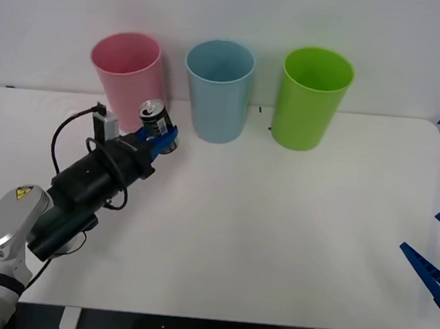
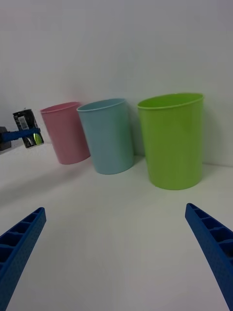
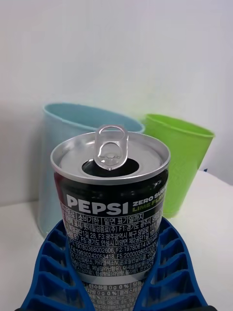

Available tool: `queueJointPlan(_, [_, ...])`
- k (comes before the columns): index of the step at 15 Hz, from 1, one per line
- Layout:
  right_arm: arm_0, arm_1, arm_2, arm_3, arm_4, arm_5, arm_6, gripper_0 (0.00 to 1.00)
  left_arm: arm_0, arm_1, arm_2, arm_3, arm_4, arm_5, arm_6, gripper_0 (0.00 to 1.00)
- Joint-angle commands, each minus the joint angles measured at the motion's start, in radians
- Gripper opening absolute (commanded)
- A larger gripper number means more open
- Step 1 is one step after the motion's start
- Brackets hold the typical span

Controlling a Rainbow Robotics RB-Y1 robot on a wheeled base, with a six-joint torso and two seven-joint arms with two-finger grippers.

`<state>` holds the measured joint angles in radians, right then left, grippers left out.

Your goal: Grasp the object on the table and drop it into the matching bin: aluminum can to the light blue bin, PET bottle to the pink bin.

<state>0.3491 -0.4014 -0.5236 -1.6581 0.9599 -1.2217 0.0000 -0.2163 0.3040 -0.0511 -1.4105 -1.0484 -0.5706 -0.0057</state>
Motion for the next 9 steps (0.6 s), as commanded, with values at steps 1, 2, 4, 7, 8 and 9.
queueJointPlan(1, [0.0, 0.0, 0.0, 0.0, 0.0, 0.0, 0.0, 1.0, 0.0, 0.006, -0.001, -0.053, 0.019, 0.014, 0.029, 0.0])
queueJointPlan(2, [0.0, 0.0, 0.0, 0.0, 0.0, 0.0, 0.0, 1.0, 0.0, 0.006, -0.001, -0.068, 0.019, 0.021, 0.036, 0.0])
queueJointPlan(4, [0.0, 0.0, 0.0, 0.0, 0.0, 0.0, 0.0, 1.0, -0.005, 0.006, 0.0, -0.102, 0.019, 0.044, 0.056, 0.0])
queueJointPlan(7, [0.0, 0.0, 0.0, 0.0, 0.0, 0.0, 0.0, 1.0, -0.046, 0.006, 0.0, -0.128, 0.019, 0.086, 0.095, 0.0])
queueJointPlan(8, [0.0, 0.0, 0.0, 0.0, 0.0, 0.0, 0.0, 1.0, -0.066, 0.006, 0.0, -0.143, -0.008, 0.118, 0.141, 0.0])
queueJointPlan(9, [0.0, 0.0, 0.0, 0.0, 0.0, 0.0, 0.0, 1.0, -0.083, 0.006, 0.0, -0.154, -0.03, 0.132, 0.181, 0.0])
